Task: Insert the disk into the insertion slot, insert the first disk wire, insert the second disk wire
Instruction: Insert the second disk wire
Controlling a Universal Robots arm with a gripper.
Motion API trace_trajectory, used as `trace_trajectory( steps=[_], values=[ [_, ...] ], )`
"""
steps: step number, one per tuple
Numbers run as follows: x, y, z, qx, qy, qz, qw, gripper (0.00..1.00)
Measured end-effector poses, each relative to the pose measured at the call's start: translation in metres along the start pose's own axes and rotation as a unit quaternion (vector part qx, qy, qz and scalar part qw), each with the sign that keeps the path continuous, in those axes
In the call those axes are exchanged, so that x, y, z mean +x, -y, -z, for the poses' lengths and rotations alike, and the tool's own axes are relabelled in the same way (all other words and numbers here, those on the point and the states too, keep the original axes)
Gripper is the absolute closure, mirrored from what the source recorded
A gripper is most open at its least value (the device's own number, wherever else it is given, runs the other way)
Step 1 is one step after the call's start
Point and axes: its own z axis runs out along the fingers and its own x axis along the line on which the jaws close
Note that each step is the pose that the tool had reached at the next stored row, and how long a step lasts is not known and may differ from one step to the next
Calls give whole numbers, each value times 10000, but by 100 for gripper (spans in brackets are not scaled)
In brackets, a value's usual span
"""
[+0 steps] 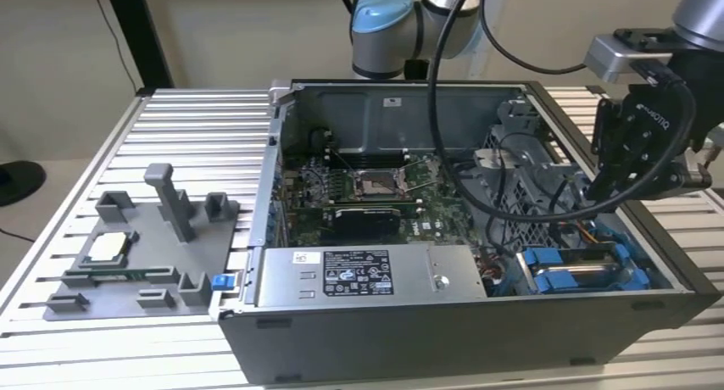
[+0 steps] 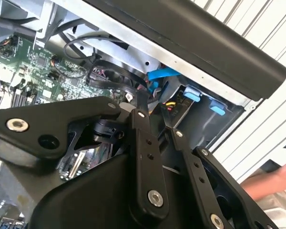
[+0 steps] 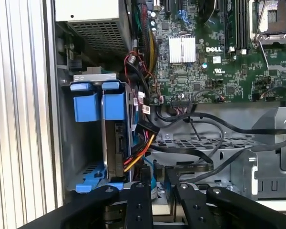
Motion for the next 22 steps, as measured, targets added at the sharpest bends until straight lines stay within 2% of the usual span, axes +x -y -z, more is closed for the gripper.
trace_trajectory(
  steps=[5,9,22],
  values=[
    [-39,41,-35,-4,1,-20,10000,0],
    [-40,43,-48,-38,-2,-41,10000,0],
    [-40,49,-110,-42,-5,-49,10000,0]
  ],
)
